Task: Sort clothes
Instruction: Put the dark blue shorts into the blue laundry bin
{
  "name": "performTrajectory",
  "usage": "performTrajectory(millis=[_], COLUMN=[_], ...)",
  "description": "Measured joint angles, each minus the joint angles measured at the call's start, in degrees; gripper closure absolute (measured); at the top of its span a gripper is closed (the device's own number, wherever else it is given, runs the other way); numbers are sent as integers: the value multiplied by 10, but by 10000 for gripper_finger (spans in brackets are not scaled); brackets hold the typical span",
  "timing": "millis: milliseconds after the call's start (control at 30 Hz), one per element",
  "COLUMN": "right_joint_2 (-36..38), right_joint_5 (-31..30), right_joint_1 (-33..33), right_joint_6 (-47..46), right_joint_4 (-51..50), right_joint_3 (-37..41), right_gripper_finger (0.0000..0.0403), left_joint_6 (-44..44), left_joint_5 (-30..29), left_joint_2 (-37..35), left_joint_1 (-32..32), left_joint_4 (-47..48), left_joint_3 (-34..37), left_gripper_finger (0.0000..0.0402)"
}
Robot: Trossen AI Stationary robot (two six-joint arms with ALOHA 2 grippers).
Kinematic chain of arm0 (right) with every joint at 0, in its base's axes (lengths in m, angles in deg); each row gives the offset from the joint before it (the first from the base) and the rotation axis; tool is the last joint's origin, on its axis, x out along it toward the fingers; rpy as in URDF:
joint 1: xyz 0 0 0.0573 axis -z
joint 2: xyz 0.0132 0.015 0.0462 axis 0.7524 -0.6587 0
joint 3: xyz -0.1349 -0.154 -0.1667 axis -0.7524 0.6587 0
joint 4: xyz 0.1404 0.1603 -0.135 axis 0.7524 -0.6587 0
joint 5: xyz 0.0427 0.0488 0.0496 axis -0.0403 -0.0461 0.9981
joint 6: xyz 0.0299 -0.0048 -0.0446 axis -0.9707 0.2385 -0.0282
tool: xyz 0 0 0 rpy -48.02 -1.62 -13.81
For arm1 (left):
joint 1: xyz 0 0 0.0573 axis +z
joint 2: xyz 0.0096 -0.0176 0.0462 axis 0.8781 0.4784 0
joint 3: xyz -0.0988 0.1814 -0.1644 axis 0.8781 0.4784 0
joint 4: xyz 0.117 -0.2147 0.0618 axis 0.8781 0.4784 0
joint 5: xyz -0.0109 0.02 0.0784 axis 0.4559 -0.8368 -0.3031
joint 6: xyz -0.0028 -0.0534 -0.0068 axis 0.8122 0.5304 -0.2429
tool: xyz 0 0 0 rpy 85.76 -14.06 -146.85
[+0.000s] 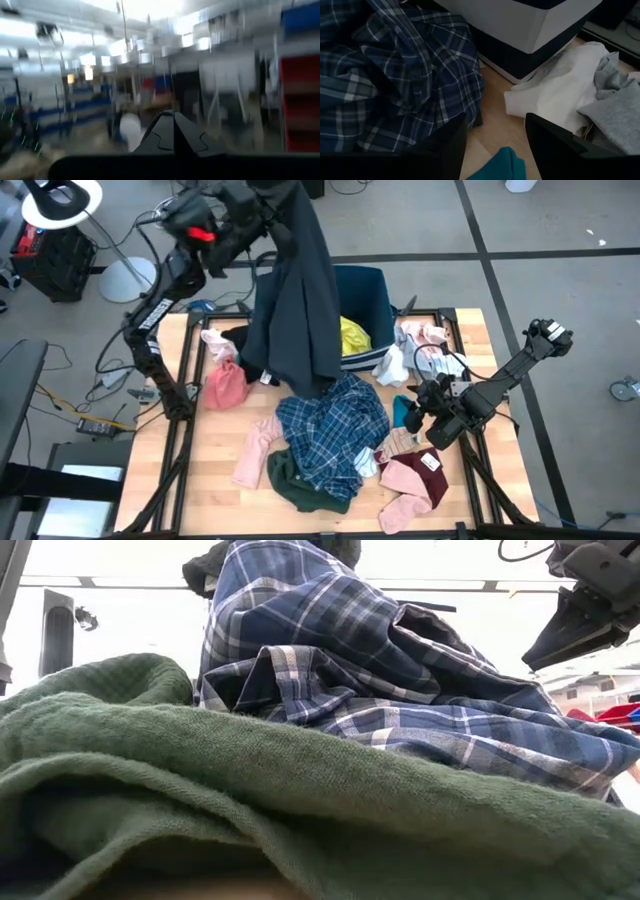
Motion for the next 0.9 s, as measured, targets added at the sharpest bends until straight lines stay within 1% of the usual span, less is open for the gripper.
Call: performTrajectory(millis=[167,300,367,500,600,700,800,900], right_joint_2=[0,0,0,0,0,0,0,0], right_joint_5=[0,-1,-1,-1,-1,-1,-1,-1], right_joint_1=[0,0,0,0,0,0,0,0], right_joint_6=[4,4,4,4,4,1,0,0], right_joint_4=[0,0,0,1,2,3,3,3], right_joint_3=[0,0,0,0,0,0,0,0], right_gripper_finger=[202,202,202,202,202,202,202,202], left_joint_6=[4,53,59,76,96,109,132,148], left_joint_5=[-2,-7,-3,24,57,65,75,102], left_joint_2=[6,15,22,25,25,25,24,25], left_joint_1=[1,1,1,0,0,0,0,0], left_joint_4=[214,340,388,413,403,392,387,372], left_joint_3=[6,31,53,117,174,229,281,332], left_gripper_finger=[401,401,400,393,386,374,353,322])
